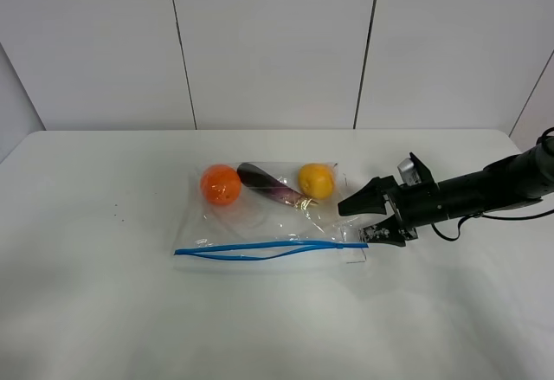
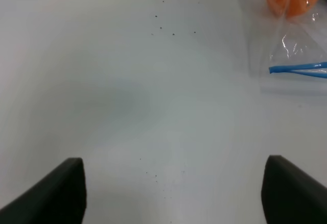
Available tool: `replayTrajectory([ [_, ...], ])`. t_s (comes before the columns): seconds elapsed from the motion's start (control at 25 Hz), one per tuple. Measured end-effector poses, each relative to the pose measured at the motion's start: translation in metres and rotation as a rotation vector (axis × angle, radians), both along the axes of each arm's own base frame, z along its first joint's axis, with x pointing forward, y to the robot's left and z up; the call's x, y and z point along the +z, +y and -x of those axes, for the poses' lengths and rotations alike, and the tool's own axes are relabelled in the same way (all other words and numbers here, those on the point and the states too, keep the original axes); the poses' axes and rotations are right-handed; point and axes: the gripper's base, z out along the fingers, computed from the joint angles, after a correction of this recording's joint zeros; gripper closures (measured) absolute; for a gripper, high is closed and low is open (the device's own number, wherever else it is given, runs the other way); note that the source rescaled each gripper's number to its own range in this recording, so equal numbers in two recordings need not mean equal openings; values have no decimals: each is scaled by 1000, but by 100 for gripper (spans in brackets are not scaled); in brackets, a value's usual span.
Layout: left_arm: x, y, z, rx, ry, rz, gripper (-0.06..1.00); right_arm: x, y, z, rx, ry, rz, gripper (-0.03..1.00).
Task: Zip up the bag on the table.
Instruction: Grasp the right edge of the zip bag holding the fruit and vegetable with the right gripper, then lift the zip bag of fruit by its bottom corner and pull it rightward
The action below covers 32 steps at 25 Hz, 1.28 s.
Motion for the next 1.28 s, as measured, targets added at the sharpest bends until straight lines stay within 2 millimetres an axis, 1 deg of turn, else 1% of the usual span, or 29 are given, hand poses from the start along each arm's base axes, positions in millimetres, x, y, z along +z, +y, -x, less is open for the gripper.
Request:
replayTrajectory([
  [0.16, 0, 0, 0, 0, 0, 0, -5, 0, 2, 0, 5, 0, 0, -3],
  [0.32, 0, 0, 0, 0, 0, 0, -5, -1, 13, 3, 46, -5, 10, -2],
  [0.4, 0, 0, 0, 0, 0, 0, -5, -1, 15, 3, 58, -11, 13, -1],
  [0.56, 0, 0, 0, 0, 0, 0, -5, -1, 13, 3, 51, -13, 14, -1],
  [0.6, 0, 0, 0, 0, 0, 0, -5, -1, 12, 3, 47, -10, 15, 1],
  [0.68, 0, 0, 0, 0, 0, 0, -5, -1, 12, 3, 42, -1, 14, 9],
  [0.72, 0, 0, 0, 0, 0, 0, -5, -1, 12, 3, 41, 5, 15, 17],
  [0.76, 0, 0, 0, 0, 0, 0, -5, -1, 12, 3, 37, 13, 14, 28],
  [0.84, 0, 0, 0, 0, 0, 0, -5, -1, 12, 3, 33, 23, 11, 57],
  [0.88, 0, 0, 0, 0, 0, 0, -5, -1, 12, 3, 34, 27, 6, 76],
  [0.92, 0, 0, 0, 0, 0, 0, -5, 0, 12, 3, 35, 33, -2, 90],
  [0.96, 0, 0, 0, 0, 0, 0, -5, 0, 13, 4, 36, 41, -10, 96],
  [1.28, 0, 0, 0, 0, 0, 0, -5, 5, 15, 6, -21, 201, -84, 97],
])
